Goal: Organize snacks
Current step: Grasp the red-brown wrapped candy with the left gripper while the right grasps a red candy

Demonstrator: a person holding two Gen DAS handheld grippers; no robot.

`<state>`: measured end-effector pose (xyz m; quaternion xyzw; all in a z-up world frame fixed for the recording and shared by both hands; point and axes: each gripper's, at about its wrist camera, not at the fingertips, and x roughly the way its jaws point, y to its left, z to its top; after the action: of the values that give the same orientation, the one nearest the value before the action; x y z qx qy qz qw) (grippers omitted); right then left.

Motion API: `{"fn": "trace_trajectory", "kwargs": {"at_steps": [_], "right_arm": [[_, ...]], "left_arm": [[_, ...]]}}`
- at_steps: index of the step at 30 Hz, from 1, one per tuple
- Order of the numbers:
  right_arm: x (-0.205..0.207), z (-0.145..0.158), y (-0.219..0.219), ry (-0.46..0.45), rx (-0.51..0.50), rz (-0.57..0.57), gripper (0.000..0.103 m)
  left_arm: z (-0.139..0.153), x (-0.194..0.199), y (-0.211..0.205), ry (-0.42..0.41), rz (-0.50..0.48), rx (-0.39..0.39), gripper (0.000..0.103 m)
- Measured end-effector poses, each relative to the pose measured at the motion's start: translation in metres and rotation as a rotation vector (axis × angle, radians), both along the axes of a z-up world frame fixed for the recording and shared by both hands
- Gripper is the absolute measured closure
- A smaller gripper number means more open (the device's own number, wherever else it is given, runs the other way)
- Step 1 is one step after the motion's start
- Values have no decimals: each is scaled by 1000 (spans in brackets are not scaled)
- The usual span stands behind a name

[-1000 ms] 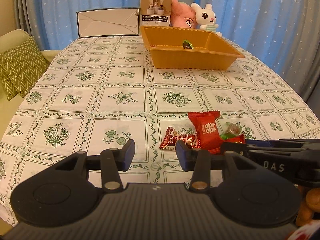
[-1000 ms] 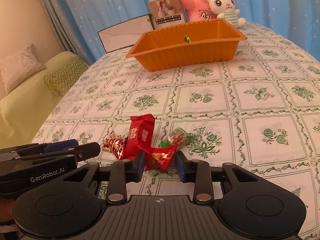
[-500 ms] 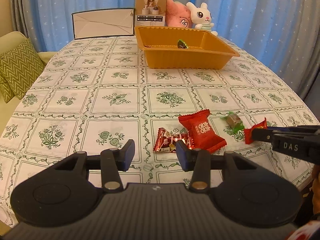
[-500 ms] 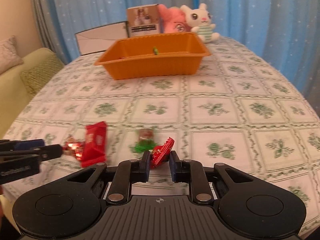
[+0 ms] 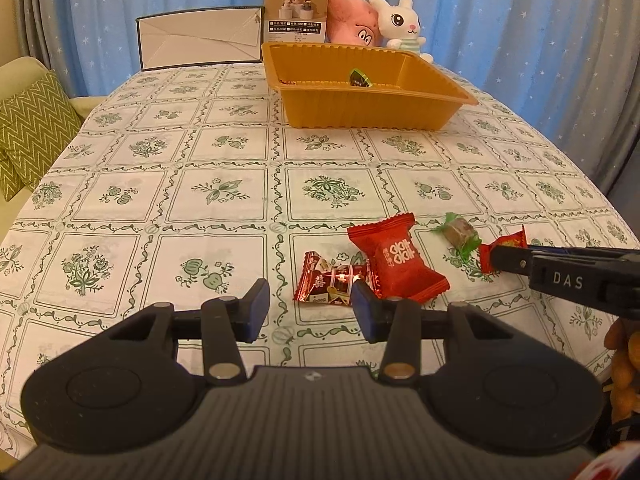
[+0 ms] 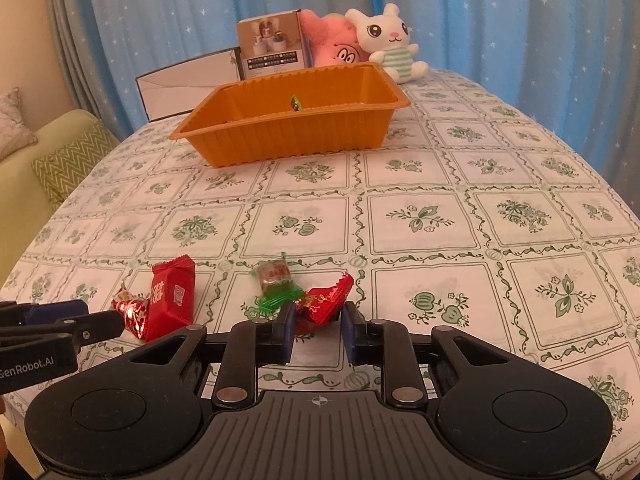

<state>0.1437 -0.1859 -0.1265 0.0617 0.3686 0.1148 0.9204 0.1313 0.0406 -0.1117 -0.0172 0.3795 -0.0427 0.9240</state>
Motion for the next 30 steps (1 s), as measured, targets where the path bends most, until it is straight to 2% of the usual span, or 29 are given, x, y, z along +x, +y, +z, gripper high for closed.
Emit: {"fn": "trace_trajectory", "kwargs": {"at_steps": [7, 13, 21, 22, 23, 25, 30], "right_arm": [[4, -2, -9, 13, 69, -29, 74], [5, -2, -11, 17, 83, -38, 78], [3, -2, -12, 15, 79, -36, 78], [3, -2, -12, 15, 78, -38, 78], [3, -2, -12, 14, 78, -39, 78], [3, -2, -12, 14, 78, -40, 78], [2, 0, -11, 6, 75, -36, 80]], "left_arm": [[-2, 9, -3, 1, -5, -13, 62], [-3, 19, -10, -4, -29, -11, 62], [-10, 28, -24, 12, -97, 75, 62], [-10, 28, -25, 8, -99, 77, 66], [-10, 27, -25, 4, -101, 71, 75], [-9, 25, -26, -3, -98, 71, 84], [-4, 22, -25, -23, -94, 55, 87]]}}
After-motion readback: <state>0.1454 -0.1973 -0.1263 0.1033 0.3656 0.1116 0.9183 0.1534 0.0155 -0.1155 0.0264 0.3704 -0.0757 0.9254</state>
